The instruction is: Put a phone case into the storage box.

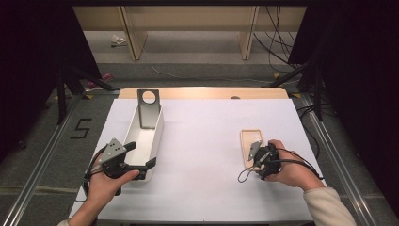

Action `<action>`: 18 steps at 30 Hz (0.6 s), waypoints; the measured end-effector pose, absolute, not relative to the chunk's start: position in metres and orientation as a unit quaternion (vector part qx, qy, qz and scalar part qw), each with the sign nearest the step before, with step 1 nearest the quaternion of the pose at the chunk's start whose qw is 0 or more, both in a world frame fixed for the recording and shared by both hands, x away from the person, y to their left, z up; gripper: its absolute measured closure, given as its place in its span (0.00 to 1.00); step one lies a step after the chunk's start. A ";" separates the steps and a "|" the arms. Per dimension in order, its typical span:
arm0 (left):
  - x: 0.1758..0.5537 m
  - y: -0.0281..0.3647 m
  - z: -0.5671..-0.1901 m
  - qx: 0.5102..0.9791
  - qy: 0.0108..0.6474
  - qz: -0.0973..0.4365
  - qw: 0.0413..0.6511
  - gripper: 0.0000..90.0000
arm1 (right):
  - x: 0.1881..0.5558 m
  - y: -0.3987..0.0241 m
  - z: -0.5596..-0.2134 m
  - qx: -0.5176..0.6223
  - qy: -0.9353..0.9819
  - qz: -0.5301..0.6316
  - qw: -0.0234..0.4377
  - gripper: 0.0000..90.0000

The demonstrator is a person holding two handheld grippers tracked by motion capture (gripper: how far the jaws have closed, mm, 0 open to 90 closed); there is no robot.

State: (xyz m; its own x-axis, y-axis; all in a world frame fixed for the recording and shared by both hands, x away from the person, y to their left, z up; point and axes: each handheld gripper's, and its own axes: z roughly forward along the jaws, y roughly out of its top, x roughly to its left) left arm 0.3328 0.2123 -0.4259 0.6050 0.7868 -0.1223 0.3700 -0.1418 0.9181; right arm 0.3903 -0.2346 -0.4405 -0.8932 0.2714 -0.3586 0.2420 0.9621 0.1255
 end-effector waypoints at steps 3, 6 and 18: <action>0.333 0.212 -0.426 0.729 0.396 0.199 0.521 0.02 | 0.391 -0.233 -0.443 0.125 0.973 0.027 0.190 0.30; 0.333 0.212 -0.426 0.729 0.397 0.199 0.521 0.02 | 0.392 -0.231 -0.445 0.118 0.974 0.019 0.194 0.30; 0.333 0.212 -0.427 0.729 0.397 0.198 0.521 0.02 | 0.397 -0.226 -0.450 0.099 0.976 0.002 0.196 0.32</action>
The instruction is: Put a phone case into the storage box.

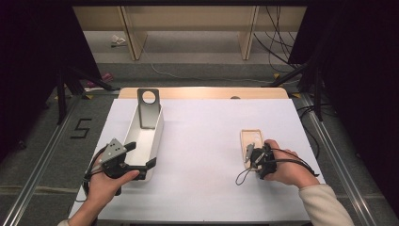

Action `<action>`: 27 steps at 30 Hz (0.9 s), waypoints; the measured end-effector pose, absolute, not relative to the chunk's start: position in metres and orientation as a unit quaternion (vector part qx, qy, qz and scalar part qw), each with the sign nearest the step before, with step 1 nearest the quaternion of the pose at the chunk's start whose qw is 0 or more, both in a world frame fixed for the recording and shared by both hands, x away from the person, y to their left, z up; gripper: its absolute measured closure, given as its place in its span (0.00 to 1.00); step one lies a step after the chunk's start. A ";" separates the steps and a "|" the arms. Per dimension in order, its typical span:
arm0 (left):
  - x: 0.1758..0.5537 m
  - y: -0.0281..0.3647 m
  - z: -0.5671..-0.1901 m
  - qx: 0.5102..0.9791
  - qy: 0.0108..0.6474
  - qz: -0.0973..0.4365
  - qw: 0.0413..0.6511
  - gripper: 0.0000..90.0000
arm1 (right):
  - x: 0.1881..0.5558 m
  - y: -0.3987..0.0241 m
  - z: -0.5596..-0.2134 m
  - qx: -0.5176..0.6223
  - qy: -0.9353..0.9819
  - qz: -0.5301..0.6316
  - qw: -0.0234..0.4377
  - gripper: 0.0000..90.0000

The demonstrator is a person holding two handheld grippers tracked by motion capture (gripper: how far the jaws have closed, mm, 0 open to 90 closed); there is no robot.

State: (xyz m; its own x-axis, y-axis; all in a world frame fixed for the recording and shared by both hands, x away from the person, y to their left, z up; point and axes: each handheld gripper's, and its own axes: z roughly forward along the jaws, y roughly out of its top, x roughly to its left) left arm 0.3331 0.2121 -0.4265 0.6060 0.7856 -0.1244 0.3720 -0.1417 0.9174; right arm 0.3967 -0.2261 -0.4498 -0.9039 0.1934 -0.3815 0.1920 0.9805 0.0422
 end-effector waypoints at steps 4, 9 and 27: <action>0.333 0.212 -0.427 0.730 0.396 0.197 0.521 0.02 | 0.397 -0.225 -0.450 0.100 0.976 -0.006 0.195 0.33; 0.333 0.212 -0.427 0.730 0.396 0.197 0.521 0.02 | 0.398 -0.223 -0.451 0.094 0.977 -0.004 0.191 0.35; 0.333 0.212 -0.427 0.729 0.396 0.197 0.522 0.02 | 0.399 -0.219 -0.454 0.062 0.984 -0.016 0.167 0.52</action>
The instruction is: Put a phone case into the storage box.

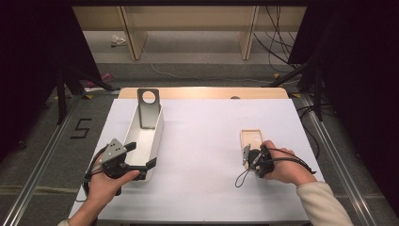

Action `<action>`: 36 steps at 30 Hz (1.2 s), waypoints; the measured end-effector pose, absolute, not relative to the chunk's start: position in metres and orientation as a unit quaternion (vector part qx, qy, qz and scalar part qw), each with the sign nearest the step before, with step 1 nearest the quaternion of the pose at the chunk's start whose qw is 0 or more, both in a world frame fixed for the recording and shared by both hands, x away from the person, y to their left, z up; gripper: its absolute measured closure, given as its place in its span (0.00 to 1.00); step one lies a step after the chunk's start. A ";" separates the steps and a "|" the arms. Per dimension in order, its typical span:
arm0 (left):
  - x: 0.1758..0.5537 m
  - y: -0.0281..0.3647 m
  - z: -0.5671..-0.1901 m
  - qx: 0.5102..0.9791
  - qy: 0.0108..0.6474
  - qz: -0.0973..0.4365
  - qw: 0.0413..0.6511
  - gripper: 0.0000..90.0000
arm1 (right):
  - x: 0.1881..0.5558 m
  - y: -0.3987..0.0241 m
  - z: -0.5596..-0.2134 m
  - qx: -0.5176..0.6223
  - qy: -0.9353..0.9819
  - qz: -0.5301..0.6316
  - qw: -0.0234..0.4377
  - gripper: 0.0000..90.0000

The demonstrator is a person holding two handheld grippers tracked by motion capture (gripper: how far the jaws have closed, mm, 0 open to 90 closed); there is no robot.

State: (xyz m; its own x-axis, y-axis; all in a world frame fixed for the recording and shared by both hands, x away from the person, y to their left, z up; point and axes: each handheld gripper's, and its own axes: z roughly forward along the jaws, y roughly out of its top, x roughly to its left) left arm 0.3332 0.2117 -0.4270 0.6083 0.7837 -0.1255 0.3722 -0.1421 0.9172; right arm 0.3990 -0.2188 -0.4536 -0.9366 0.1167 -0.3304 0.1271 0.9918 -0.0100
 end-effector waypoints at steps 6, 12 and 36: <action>0.333 0.212 -0.427 0.730 0.395 0.197 0.522 0.02 | 0.398 -0.216 -0.454 0.040 0.987 -0.024 0.152 0.65; 0.333 0.211 -0.428 0.731 0.395 0.196 0.521 0.02 | 0.397 -0.215 -0.454 0.035 0.989 -0.028 0.144 0.71; 0.332 0.210 -0.427 0.732 0.393 0.196 0.521 0.03 | 0.394 -0.213 -0.455 0.027 0.992 -0.032 0.122 0.92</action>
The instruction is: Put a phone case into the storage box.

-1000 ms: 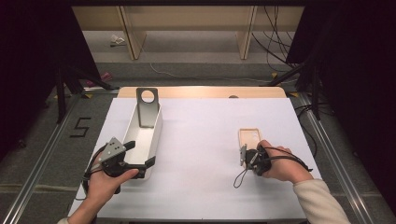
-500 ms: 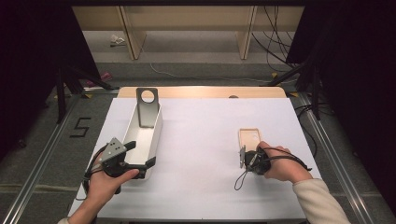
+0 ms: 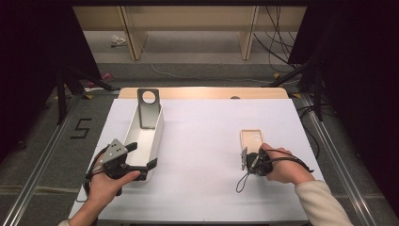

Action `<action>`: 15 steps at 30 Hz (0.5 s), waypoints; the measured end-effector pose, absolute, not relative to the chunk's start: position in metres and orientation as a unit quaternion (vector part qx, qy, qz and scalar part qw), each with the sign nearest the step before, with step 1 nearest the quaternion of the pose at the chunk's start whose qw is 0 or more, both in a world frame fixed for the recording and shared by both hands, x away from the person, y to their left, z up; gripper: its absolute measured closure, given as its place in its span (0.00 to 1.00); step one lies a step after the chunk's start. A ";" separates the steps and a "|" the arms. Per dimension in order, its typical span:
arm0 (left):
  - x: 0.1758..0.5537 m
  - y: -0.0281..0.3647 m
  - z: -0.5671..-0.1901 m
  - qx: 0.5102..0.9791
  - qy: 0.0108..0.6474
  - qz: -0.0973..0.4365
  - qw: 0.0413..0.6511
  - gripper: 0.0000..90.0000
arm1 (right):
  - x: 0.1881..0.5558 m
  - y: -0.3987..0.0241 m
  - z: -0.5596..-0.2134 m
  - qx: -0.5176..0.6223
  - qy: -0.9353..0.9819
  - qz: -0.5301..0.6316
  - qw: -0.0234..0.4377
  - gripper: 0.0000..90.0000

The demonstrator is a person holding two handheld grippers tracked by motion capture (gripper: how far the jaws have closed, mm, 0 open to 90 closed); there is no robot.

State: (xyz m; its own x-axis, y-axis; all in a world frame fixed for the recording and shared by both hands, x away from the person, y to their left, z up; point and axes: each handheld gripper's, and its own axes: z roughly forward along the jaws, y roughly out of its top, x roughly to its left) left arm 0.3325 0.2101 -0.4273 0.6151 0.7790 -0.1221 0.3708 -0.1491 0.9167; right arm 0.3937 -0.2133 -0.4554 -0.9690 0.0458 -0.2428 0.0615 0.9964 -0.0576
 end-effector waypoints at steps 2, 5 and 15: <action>0.333 0.210 -0.427 0.732 0.392 0.196 0.521 0.03 | 0.393 -0.213 -0.455 0.026 0.992 -0.034 0.122 0.93; 0.333 0.211 -0.427 0.732 0.392 0.196 0.521 0.03 | 0.394 -0.213 -0.455 0.020 0.992 -0.033 0.124 0.93; 0.332 0.211 -0.427 0.732 0.392 0.195 0.522 0.04 | 0.392 -0.214 -0.455 0.022 0.991 -0.031 0.126 0.94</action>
State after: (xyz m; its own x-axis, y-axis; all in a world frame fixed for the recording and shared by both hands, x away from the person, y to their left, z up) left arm 0.3322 0.2108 -0.4273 0.6167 0.7775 -0.1232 0.3702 -0.1484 0.9170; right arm 0.3922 -0.2141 -0.4553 -0.9673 0.0365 -0.2510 0.0520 0.9971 -0.0555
